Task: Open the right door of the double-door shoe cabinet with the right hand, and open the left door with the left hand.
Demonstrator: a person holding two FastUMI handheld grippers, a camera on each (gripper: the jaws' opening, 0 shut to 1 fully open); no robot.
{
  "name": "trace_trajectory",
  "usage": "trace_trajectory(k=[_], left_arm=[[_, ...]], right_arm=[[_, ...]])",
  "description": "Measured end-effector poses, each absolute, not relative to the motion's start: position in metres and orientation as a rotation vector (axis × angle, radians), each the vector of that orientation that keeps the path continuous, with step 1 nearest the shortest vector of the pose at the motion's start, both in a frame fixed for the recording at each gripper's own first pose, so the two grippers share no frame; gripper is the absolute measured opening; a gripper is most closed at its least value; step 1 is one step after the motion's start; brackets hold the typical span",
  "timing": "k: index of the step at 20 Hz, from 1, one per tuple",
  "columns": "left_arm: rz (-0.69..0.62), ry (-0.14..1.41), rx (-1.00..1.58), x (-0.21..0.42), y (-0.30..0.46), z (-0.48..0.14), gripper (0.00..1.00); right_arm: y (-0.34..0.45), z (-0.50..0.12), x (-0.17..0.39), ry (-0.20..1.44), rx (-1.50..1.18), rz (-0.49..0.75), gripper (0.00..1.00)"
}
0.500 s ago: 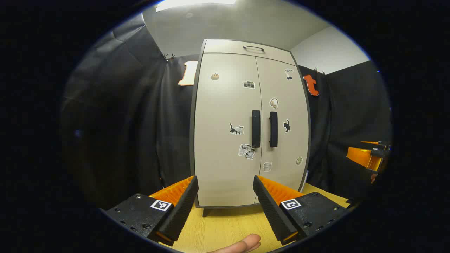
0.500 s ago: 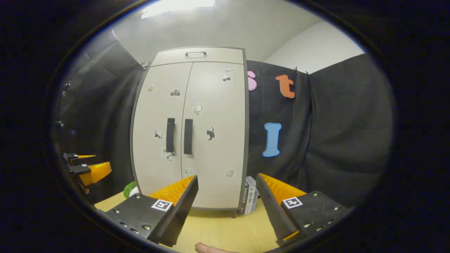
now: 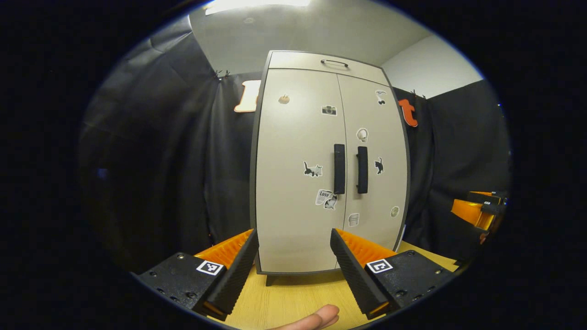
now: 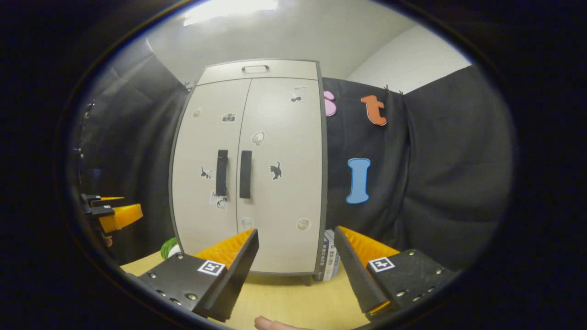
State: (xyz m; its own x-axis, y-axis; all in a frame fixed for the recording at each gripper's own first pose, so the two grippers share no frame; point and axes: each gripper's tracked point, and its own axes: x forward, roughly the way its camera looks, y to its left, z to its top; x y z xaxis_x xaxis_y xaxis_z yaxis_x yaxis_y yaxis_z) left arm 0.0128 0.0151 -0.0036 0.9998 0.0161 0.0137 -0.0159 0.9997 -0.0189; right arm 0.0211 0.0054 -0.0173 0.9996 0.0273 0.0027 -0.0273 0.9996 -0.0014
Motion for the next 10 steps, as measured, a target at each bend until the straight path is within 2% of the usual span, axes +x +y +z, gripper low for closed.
trace_trajectory(k=[7,8,10], left_arm=[[0.014,0.010,-0.046,0.019,0.026,-0.023,0.98],[0.019,0.012,-0.043,0.020,0.029,-0.024,0.98],[0.023,0.010,-0.041,0.017,0.030,-0.026,0.99]], right_arm=[[0.014,-0.014,0.054,-0.009,-0.003,0.034,0.98],[0.015,-0.014,0.063,-0.010,0.003,0.035,1.00],[0.018,-0.013,0.080,-0.004,0.011,0.038,0.98]])
